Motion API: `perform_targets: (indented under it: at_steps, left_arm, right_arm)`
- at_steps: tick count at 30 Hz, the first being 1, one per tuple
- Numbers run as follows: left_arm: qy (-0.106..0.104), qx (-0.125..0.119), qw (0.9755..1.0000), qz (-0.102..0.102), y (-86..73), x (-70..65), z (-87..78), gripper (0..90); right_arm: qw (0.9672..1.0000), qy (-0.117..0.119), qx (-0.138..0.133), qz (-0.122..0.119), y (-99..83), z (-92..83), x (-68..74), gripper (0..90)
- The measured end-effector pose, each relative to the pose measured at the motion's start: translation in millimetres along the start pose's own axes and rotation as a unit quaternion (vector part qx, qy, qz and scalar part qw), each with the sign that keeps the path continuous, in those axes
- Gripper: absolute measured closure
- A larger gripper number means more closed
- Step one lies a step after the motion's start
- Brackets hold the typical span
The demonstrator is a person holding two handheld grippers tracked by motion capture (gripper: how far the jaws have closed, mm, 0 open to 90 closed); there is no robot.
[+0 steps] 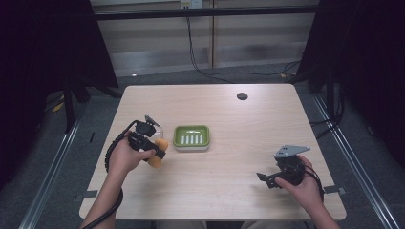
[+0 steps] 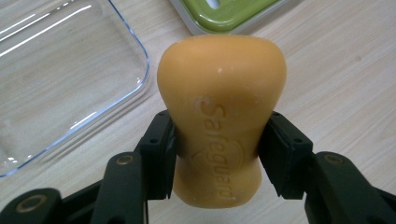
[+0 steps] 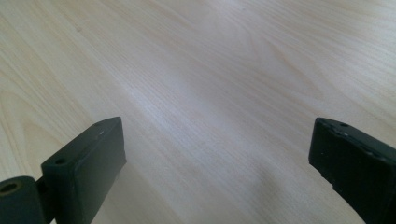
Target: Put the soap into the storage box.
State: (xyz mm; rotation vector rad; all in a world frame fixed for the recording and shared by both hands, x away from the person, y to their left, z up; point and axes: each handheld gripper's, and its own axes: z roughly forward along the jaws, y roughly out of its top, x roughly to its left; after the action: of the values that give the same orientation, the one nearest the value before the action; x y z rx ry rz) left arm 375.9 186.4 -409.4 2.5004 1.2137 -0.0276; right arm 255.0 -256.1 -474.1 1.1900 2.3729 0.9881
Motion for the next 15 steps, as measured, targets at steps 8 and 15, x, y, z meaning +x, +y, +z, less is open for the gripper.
perform_targets:
  at_steps: [8,15]
  left_arm:
    - [-0.001,0.005,1.0000,0.006,7.4,-3.1,-0.9,49.7]
    - [-0.002,0.007,0.9999,0.013,15.3,-3.3,-3.1,49.7]
  right_arm:
    - [1.0000,0.000,-0.005,0.005,0.7,-1.6,0.1,3.0]
    - [1.0000,0.001,-0.007,0.004,0.7,-1.8,-0.4,2.3]
